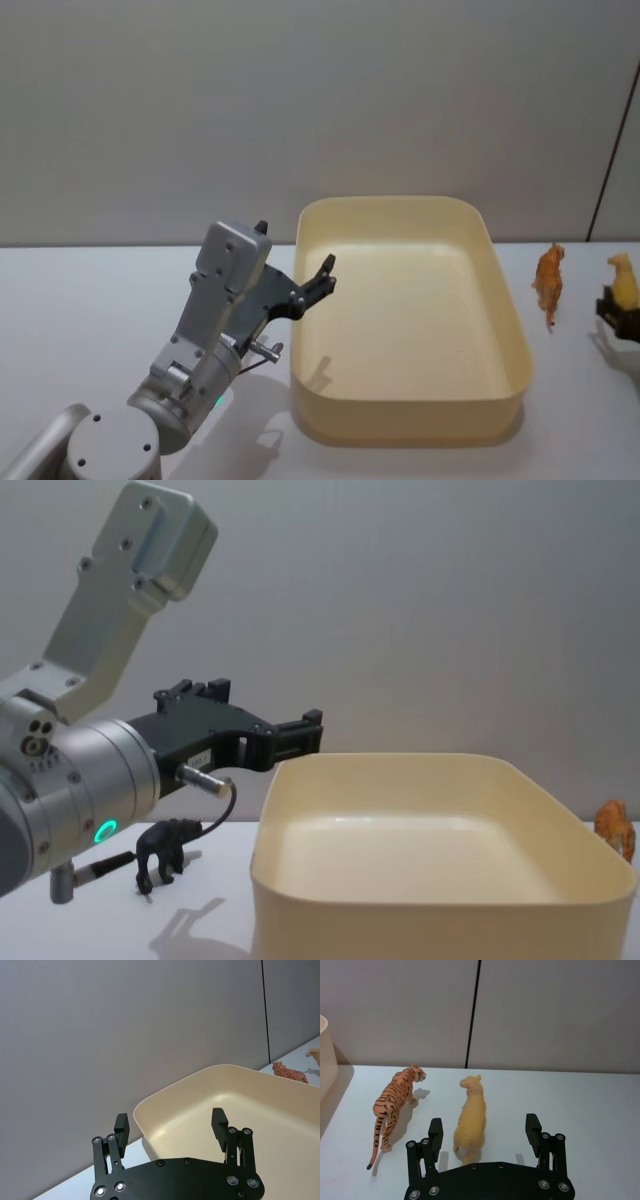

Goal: Pick up the toy alternately with two hands and place it into the central storage box.

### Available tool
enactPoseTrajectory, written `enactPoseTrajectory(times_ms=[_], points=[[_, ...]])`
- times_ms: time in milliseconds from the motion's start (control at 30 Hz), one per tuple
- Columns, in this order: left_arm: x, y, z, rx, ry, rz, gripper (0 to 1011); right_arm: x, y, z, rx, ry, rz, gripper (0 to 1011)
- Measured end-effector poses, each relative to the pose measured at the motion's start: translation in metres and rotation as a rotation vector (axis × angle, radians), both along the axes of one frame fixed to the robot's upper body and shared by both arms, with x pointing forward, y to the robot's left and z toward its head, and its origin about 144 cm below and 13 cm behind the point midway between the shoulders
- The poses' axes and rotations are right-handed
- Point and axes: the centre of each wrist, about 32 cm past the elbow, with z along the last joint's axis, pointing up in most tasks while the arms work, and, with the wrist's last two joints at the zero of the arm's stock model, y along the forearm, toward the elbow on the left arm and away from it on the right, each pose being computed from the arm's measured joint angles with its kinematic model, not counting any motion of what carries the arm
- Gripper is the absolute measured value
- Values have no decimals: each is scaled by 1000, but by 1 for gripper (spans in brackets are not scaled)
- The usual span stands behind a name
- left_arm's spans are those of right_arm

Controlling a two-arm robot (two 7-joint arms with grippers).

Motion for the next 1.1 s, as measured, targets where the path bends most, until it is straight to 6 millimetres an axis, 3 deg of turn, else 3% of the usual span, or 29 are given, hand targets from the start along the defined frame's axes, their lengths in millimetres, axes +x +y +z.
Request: enactPoseTrajectory(times_ms=[333, 433, 867, 1000, 1100], points=[[0, 0, 0, 0, 0, 0, 1001, 28, 18, -12, -14, 50, -4, 1000], [0, 0, 0, 0, 0, 0, 1001, 33, 22, -15, -19, 59, -6, 960], [0, 0, 0, 0, 0, 0, 1001, 45, 32, -19, -29, 80, -8, 616], [0, 0, 0, 0, 0, 0, 1001, 47, 34, -20, -32, 83, -8, 448], [0, 0, 0, 0, 0, 0, 1001, 48, 35, -20, -33, 85, -8, 396]])
